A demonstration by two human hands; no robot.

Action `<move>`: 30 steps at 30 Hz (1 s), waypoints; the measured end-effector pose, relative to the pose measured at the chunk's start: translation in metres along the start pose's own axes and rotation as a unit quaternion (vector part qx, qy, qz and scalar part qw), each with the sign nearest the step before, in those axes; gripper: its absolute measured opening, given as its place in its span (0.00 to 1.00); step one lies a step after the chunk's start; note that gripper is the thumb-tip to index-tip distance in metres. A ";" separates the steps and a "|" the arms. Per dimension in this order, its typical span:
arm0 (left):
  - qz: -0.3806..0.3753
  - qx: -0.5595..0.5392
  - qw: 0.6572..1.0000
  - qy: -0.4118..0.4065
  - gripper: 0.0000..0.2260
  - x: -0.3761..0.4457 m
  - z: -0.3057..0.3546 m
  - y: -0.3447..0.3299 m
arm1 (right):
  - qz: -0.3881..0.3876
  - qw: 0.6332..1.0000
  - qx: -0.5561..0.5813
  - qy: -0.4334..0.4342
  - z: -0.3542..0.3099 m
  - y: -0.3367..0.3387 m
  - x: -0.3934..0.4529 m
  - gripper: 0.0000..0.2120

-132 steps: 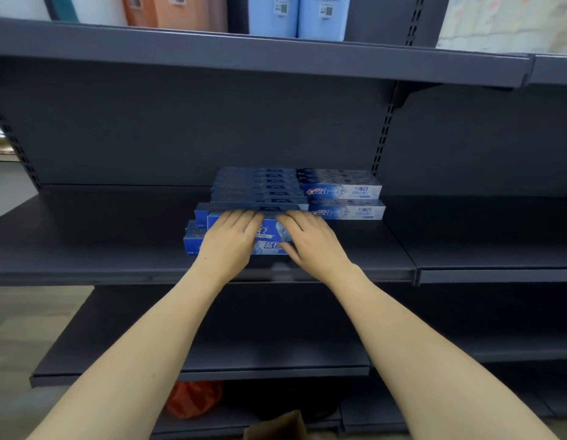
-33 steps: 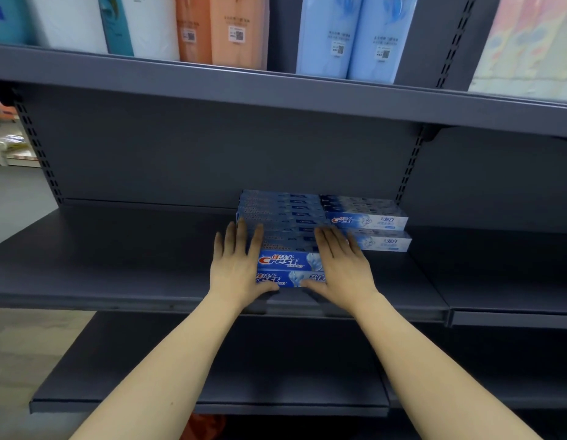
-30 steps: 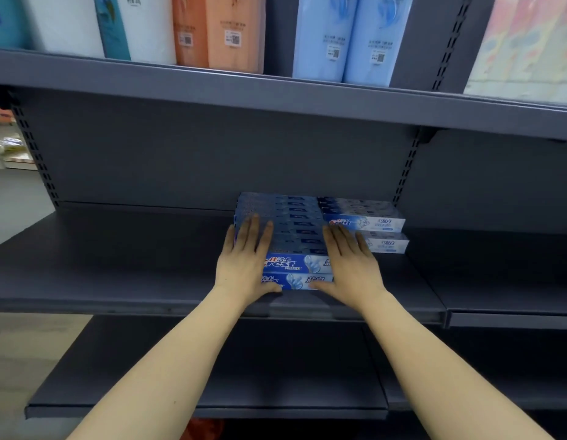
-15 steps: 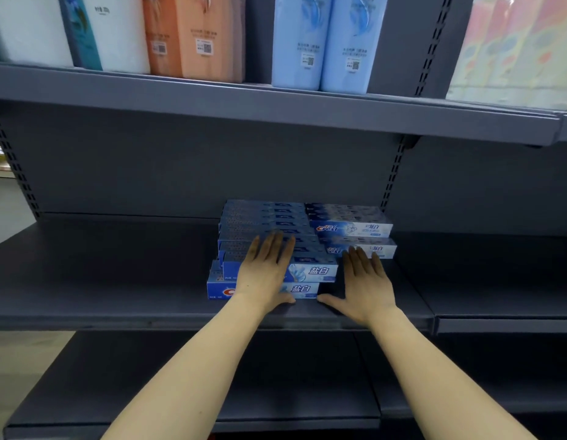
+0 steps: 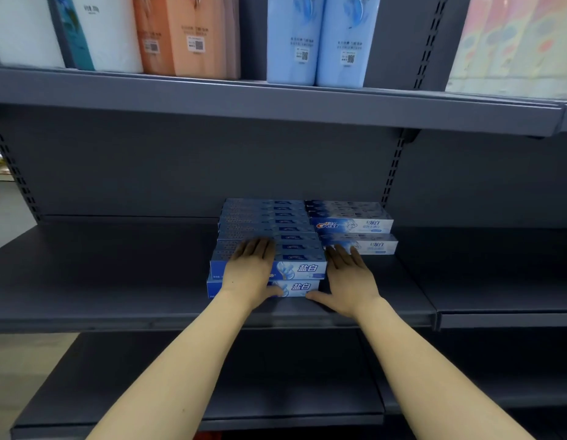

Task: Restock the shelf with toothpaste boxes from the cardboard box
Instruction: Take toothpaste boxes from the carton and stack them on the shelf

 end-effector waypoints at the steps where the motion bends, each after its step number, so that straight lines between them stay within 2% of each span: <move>1: 0.004 0.001 1.000 0.001 0.44 0.000 -0.002 0.000 | 0.000 1.000 0.000 0.001 -0.002 0.000 0.000 0.47; 12: 0.009 0.017 1.000 -0.006 0.44 0.001 -0.005 0.000 | 0.008 1.000 -0.005 0.004 -0.008 -0.005 0.002 0.49; 16: -0.009 0.006 1.000 -0.011 0.48 0.006 0.000 0.001 | -0.013 1.000 -0.014 0.010 -0.001 -0.009 0.002 0.49; 20: -0.036 -0.001 0.999 -0.005 0.50 0.010 0.003 -0.004 | -0.049 0.999 -0.010 -0.003 0.012 -0.011 0.010 0.54; 24: -0.050 -0.005 0.999 -0.003 0.50 0.010 0.001 -0.010 | -0.078 0.996 -0.016 0.029 0.014 -0.007 0.023 0.58; 30: -0.052 -0.009 0.999 0.003 0.49 0.012 0.002 -0.008 | -0.077 0.995 -0.023 0.066 0.007 -0.006 0.035 0.61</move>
Point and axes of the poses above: each hand's wrist, its own x-axis towards the middle knuckle, its own y-axis out of the back of the hand, z = x × y, the point moved 8 cm from there along x, towards the middle knuckle, and after that the axes turned 7 degrees about z, right-handed, at the moved point
